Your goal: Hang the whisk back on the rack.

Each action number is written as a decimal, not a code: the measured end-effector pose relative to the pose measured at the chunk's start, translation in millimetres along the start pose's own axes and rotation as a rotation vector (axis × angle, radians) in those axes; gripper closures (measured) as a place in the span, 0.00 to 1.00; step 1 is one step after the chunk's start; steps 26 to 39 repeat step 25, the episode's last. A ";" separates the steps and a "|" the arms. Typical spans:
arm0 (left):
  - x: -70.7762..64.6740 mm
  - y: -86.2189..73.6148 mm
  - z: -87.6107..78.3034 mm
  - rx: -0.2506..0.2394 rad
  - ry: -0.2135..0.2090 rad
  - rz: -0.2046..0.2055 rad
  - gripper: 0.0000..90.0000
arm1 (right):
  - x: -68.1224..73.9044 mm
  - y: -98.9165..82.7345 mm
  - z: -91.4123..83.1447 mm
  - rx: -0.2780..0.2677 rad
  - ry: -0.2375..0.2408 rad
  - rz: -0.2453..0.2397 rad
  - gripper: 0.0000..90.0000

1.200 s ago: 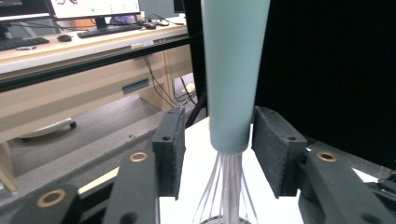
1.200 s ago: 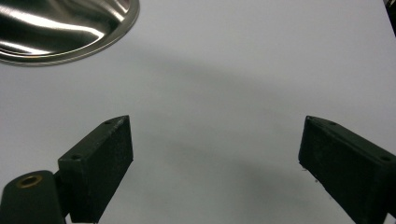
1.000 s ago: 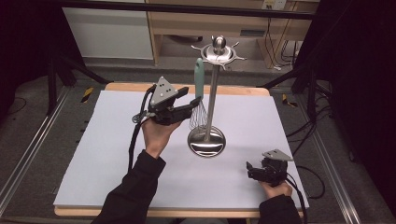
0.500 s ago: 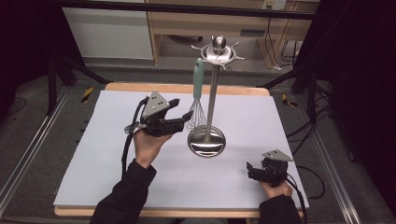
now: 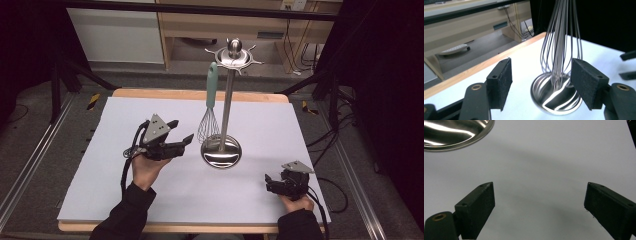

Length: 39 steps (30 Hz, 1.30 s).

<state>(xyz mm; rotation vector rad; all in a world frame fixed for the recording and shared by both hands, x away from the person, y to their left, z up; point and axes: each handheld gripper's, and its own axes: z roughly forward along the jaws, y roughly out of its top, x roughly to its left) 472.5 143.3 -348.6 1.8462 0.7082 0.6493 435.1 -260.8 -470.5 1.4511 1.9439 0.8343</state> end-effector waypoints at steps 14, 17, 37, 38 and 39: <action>22.1 -62.5 -12.1 0.104 0.047 -0.029 0.35 | -1.5 -3.7 2.3 0.031 -0.021 -0.011 0.10; 29.4 -78.8 -17.5 0.135 0.069 -0.034 0.35 | -1.9 -4.4 3.0 0.041 -0.035 -0.016 0.10; 47.7 -109.1 -31.0 0.186 0.124 -0.106 0.35 | -6.3 -5.5 3.1 0.041 -0.035 -0.009 0.09; 47.7 -109.1 -31.0 0.186 0.124 -0.106 0.35 | -6.3 -5.5 3.1 0.041 -0.035 -0.009 0.09; 47.7 -109.1 -31.0 0.186 0.124 -0.106 0.35 | -6.3 -5.5 3.1 0.041 -0.035 -0.009 0.09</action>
